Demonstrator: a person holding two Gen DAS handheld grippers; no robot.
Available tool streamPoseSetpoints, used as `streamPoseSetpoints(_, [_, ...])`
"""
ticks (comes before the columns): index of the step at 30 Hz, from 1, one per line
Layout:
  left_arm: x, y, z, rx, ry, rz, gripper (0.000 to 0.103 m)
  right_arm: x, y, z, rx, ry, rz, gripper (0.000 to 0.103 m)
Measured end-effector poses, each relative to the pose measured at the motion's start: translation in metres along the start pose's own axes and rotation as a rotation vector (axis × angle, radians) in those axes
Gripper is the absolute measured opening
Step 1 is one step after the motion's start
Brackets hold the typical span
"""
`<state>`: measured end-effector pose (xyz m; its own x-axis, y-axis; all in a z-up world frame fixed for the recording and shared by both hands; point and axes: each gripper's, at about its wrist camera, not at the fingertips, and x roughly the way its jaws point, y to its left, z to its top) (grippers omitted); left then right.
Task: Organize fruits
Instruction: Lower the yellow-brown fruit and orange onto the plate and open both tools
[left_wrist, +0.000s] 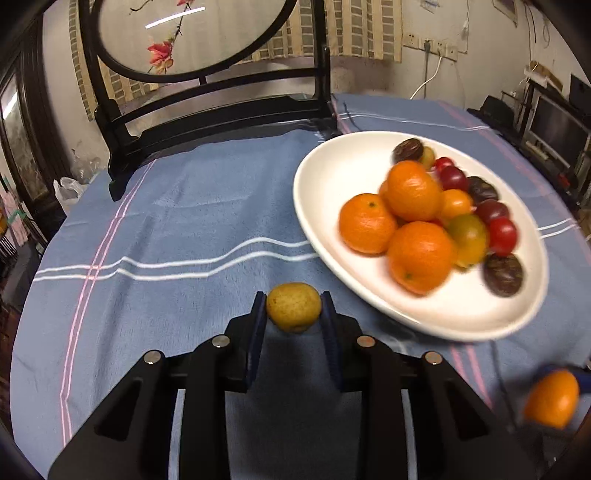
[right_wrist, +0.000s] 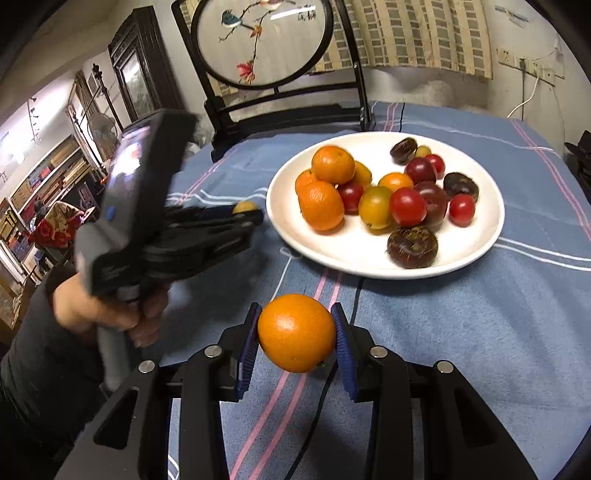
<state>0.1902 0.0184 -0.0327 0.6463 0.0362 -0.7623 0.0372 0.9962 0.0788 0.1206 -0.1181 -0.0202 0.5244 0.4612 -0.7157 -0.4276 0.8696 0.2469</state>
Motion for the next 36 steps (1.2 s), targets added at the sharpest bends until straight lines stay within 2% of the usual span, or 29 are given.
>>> streamPoseSetpoints(7, [-0.049, -0.009, 0.013, -0.003, -0.044, -0.127, 0.028, -0.020, -0.012, 0.010, 0.042, -0.071, -0.071, 0.038])
streamPoseSetpoints(12, [-0.060, -0.027, 0.034, 0.007, -0.069, -0.179, 0.028, -0.033, -0.016, 0.027, -0.018, -0.115, -0.144, 0.038])
streamPoseSetpoints(16, [-0.050, -0.044, 0.055, 0.022, -0.069, -0.171, 0.028, -0.027, -0.028, 0.048, -0.064, -0.133, -0.216, 0.038])
streamPoseSetpoints(19, [-0.037, -0.057, 0.068, 0.030, -0.058, -0.157, 0.028, -0.011, -0.048, 0.066, -0.051, -0.133, -0.254, 0.038])
streamPoseSetpoints(27, [0.001, -0.079, 0.091, 0.021, -0.016, -0.139, 0.028, 0.028, -0.087, 0.087, -0.007, -0.094, -0.302, 0.038])
streamPoseSetpoints(30, [0.007, -0.086, 0.096, 0.029, -0.042, -0.100, 0.028, 0.037, -0.095, 0.093, -0.001, -0.091, -0.309, 0.039])
streamPoseSetpoints(32, [0.015, -0.087, 0.100, 0.003, -0.019, -0.105, 0.030, 0.041, -0.099, 0.095, 0.009, -0.093, -0.306, 0.039])
streamPoseSetpoints(33, [0.017, -0.087, 0.102, -0.014, -0.022, -0.099, 0.040, 0.043, -0.100, 0.096, 0.013, -0.098, -0.302, 0.047])
streamPoseSetpoints(34, [0.017, -0.088, 0.104, -0.023, -0.030, -0.086, 0.058, 0.043, -0.100, 0.098, 0.016, -0.104, -0.299, 0.054])
streamPoseSetpoints(36, [0.015, -0.088, 0.104, -0.024, -0.051, -0.046, 0.067, 0.039, -0.100, 0.098, 0.018, -0.132, -0.312, 0.060])
